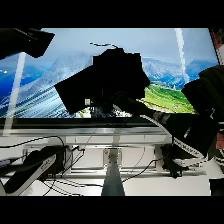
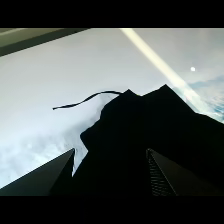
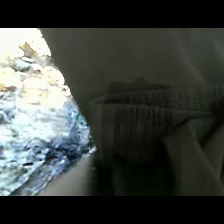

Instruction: Fold the clothes and pants, and hang the long-sleeved shirts on hangers.

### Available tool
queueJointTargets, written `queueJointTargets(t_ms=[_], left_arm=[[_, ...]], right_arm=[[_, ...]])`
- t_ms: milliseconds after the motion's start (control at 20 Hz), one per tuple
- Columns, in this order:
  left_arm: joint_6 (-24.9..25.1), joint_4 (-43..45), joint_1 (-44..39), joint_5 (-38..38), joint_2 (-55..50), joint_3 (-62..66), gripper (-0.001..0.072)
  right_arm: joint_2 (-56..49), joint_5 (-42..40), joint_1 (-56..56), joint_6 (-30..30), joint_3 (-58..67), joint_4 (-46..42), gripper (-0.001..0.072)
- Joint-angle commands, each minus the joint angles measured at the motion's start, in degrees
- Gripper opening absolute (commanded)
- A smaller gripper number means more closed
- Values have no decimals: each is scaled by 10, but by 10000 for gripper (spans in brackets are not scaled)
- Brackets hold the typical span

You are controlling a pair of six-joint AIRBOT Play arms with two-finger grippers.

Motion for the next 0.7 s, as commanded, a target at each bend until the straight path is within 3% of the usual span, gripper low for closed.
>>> queueJointTargets(t_ms=[0, 50, 100, 200, 400, 550, 650], left_arm=[[0, 26, 1, 2, -4, 0, 440], [-1, 50, 1, 2, -8, -1, 187], [0, 78, 1, 2, -11, -1, 24], [-26, 148, 3, 2, -19, -1, 12], [-64, 294, 47, -62, -40, -3, 9], [-81, 295, 145, -128, -63, -57, 9], [-86, 228, 216, -129, -64, -144, 9]], right_arm=[[-2, -4, -5, -3, 13, -2, 19], [-2, -4, -8, -2, 26, -1, 19], [-2, -4, -12, -1, 43, -1, 19], [1, -3, -25, 8, 82, -1, 19], [26, 8, -78, 138, 164, -1, 19], [59, 40, -136, 235, 214, 1, 18], [86, 58, -174, 255, 223, 4, 19]])
